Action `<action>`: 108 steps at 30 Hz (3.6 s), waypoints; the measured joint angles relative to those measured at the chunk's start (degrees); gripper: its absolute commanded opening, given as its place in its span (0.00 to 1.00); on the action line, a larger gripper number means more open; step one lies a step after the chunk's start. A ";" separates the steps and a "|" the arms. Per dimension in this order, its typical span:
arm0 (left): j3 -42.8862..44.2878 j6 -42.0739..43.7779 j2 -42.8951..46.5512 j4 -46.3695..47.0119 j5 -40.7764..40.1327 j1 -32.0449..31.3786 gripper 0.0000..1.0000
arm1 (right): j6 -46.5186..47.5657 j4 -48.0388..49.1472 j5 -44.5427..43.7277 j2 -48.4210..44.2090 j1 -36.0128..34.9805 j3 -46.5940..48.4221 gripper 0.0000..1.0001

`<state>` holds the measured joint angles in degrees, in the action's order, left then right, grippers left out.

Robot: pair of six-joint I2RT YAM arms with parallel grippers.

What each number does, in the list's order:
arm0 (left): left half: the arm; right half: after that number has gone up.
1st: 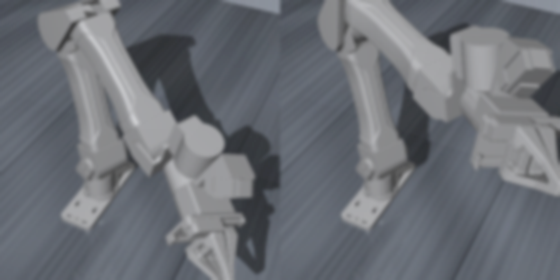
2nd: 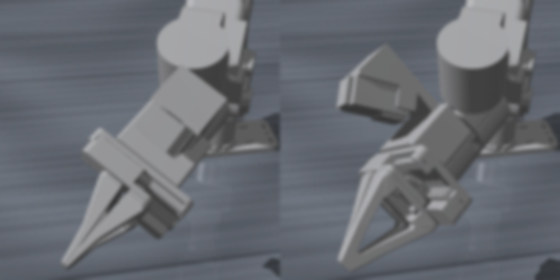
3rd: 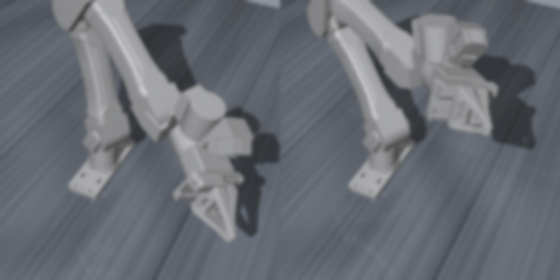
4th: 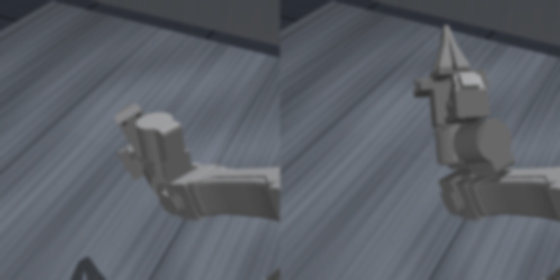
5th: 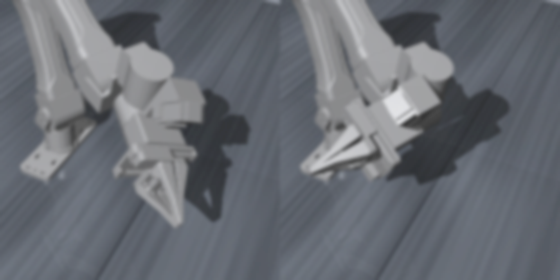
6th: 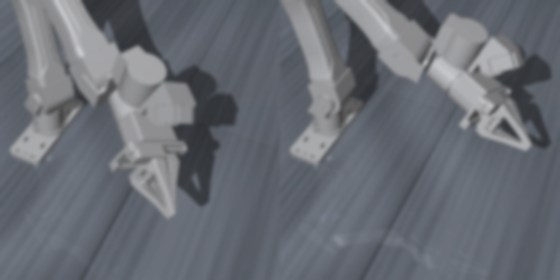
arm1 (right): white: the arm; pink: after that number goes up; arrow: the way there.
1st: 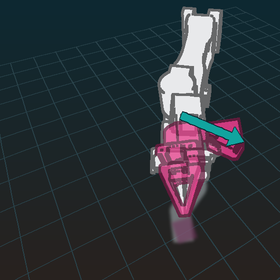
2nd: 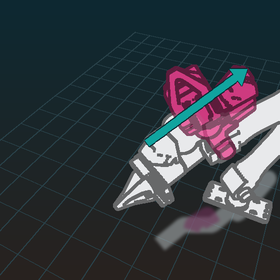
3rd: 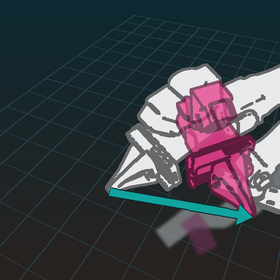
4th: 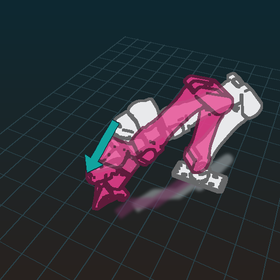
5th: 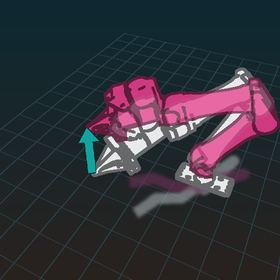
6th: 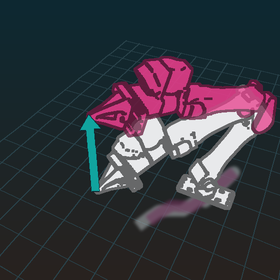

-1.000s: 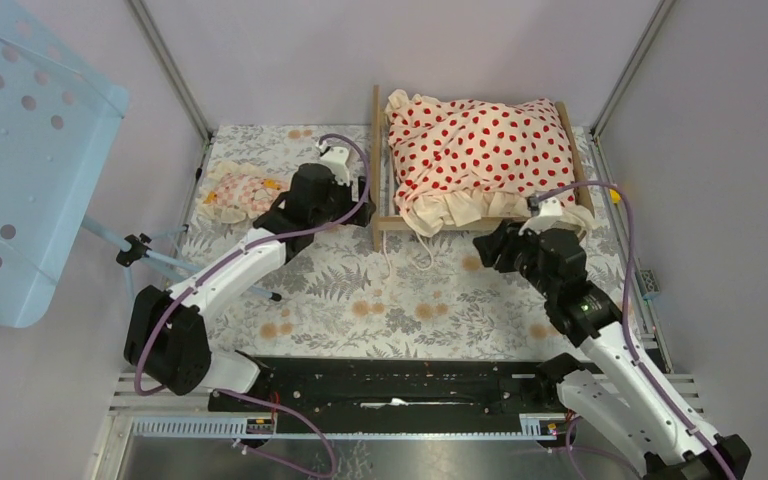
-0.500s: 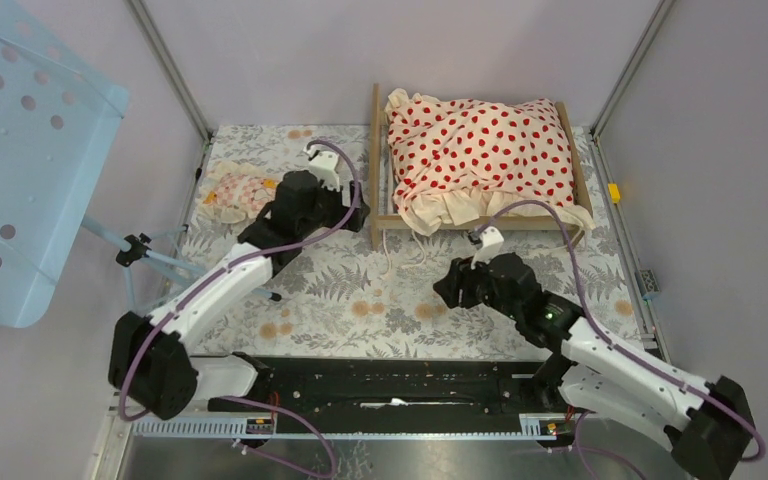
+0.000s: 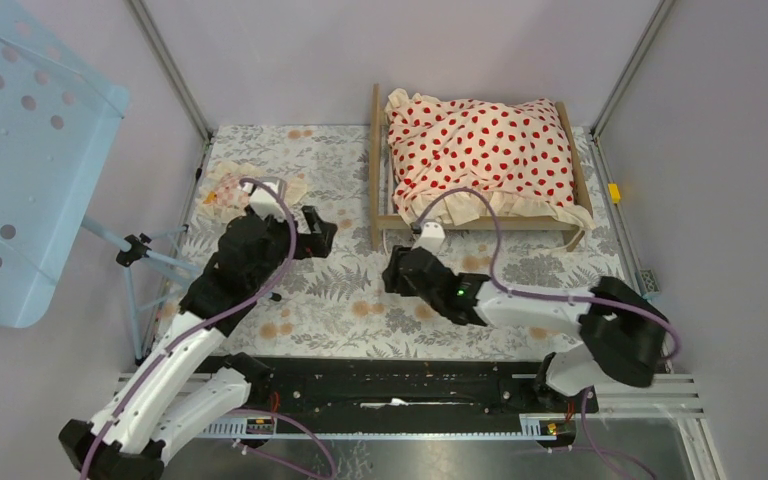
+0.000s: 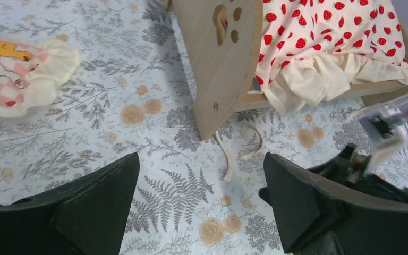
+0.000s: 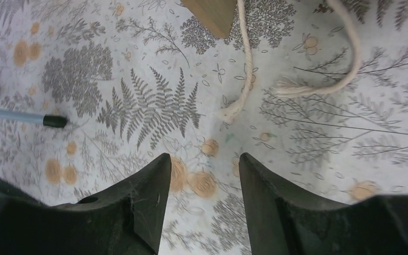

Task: Set up the pet bed
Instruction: Tie the ropes to the bed frame.

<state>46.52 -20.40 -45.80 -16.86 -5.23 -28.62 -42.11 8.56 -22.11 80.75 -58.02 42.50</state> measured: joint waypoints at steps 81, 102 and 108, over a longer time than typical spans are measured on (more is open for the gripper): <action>-7.78 -0.02 12.76 -7.06 -8.33 0.00 0.99 | 75.82 -13.33 41.09 4.02 18.23 8.33 0.59; -7.80 -0.02 14.10 -7.26 -9.88 0.00 0.99 | 111.93 -42.32 46.62 28.96 20.00 34.51 0.59; -7.80 -0.02 14.29 -7.28 -10.05 0.00 0.99 | 112.30 -42.34 45.62 32.52 20.39 36.76 0.58</action>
<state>38.72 -20.43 -31.51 -24.14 -15.29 -28.62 70.19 -33.78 23.51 113.27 -37.63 79.26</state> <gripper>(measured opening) 0.986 0.587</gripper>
